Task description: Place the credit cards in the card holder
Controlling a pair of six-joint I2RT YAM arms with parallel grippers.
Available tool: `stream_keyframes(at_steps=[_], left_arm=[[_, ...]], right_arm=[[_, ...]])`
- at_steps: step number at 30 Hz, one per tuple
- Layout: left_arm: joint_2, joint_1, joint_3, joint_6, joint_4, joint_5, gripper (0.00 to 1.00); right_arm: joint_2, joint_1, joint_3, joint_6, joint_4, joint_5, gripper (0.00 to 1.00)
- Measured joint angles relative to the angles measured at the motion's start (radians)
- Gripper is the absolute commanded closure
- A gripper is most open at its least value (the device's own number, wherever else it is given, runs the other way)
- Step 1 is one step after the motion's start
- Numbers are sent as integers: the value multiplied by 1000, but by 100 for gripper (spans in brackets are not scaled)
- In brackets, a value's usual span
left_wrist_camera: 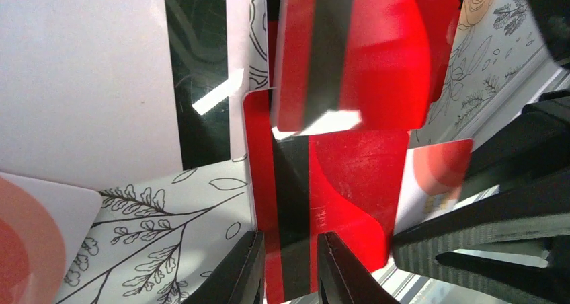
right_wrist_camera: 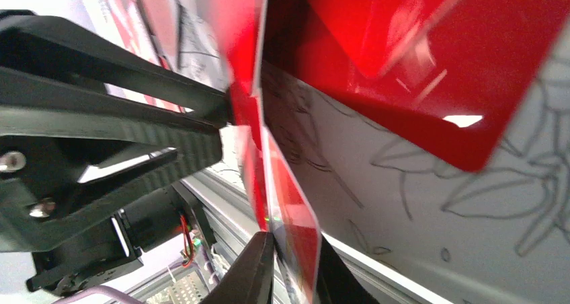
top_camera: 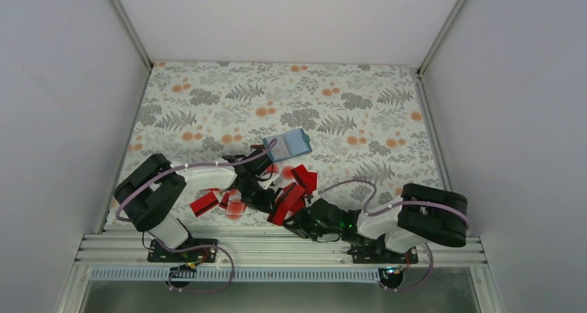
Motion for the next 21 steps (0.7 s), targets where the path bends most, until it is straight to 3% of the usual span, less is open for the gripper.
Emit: stream_keyframes(at_steps=[3, 12, 21], left_arm=[[0, -3, 0, -6, 3, 1, 78], [-1, -6, 0, -16, 3, -2, 78], [-65, -16, 37, -27, -88, -151, 76]], right_arm=[[-33, -2, 0, -11, -8, 37, 96], [-146, -2, 1, -29, -100, 72, 96], [-415, -19, 66, -29, -453, 116, 96]])
